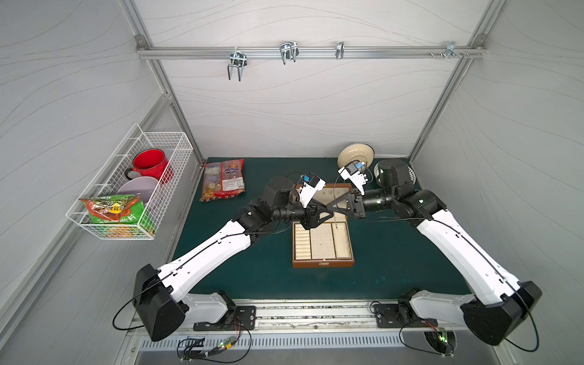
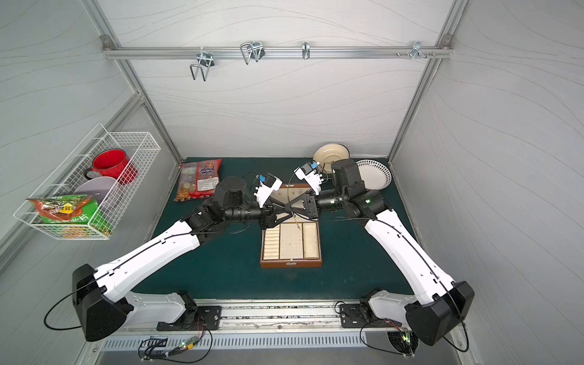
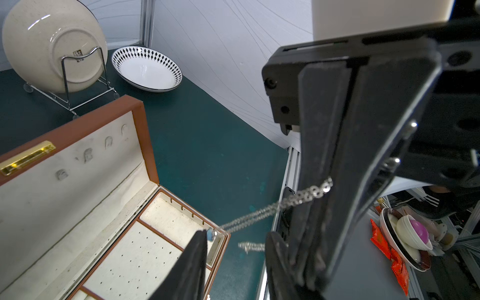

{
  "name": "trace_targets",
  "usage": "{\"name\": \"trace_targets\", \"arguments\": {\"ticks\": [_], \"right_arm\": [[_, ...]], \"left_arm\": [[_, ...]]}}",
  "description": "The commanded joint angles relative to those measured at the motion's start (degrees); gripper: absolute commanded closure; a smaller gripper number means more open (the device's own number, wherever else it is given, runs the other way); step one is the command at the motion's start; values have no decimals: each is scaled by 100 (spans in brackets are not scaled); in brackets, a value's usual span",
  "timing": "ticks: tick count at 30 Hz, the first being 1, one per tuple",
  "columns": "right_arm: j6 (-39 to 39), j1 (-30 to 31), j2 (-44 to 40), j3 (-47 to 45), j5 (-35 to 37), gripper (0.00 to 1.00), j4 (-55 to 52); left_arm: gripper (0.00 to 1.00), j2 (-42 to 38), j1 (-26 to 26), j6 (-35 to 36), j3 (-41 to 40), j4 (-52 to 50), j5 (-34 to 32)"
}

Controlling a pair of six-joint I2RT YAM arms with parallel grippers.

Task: Put jewelry chain into jewelry box
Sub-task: Hang the necklace on the jewelry box clasp.

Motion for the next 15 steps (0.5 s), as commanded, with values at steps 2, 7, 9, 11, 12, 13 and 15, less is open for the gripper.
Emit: {"name": "trace_targets", "arguments": {"ticks": [2,7,9,11,12,13,15], "right_arm": [[114,0,-156,78,-165,100,157],[157,-2,-207,22,-170,100,198],[177,-1,-222,9,-176,100,210],[180,1,-217,-4,-178,100,207],[192,-5,-226,-5,-172,100,217],[192,-3,-233,-16,-177,100,227],[207,-6,-250,-49,-172,100,252]], "left_arm": [[60,139,-129,-99,65,741,-126],[59,133,-168,-142,5,873,-167],[61,119,-176,-161,-19,951,-184],[66,103,-186,-183,-38,1018,-245],[70,94,-182,-183,-52,1041,-272],[74,89,-189,-183,-59,1062,-305],[82,93,-190,-176,-39,1057,-361]]}}
